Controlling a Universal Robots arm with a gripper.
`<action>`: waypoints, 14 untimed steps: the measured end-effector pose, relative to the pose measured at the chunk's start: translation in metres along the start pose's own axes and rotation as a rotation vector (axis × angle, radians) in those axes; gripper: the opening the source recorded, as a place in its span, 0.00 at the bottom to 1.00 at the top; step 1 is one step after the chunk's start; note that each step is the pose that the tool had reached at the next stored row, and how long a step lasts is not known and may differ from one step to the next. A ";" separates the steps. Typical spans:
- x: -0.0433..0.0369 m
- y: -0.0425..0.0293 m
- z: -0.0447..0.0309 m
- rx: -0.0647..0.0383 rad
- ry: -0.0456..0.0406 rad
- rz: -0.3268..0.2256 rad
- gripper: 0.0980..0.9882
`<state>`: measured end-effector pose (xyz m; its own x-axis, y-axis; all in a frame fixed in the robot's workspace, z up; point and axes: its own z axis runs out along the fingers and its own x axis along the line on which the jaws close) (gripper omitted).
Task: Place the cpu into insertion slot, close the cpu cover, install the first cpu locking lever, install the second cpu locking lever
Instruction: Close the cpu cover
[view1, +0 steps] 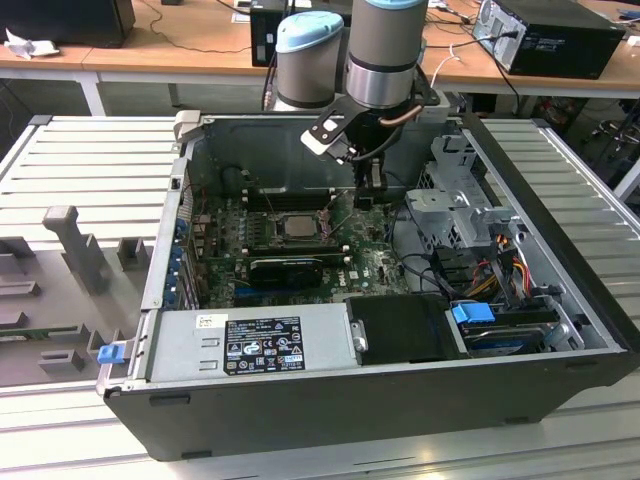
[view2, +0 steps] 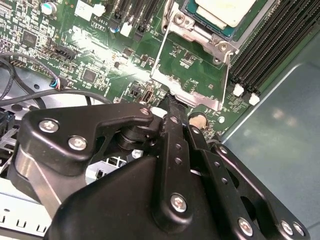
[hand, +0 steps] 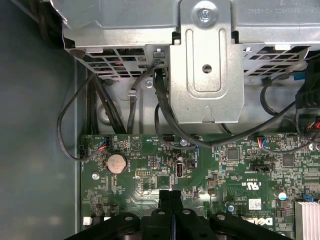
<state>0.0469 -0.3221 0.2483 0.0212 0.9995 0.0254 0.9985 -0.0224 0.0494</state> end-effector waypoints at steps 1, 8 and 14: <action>0.0000 0.0000 0.0000 0.000 0.0000 0.000 0.01; 0.0000 -0.0014 -0.0001 0.000 0.0000 0.000 0.01; -0.0001 -0.0039 -0.0002 0.000 0.0000 0.000 0.01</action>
<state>0.0431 -0.3221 0.2483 0.0212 0.9995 0.0254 0.9985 -0.0224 0.0494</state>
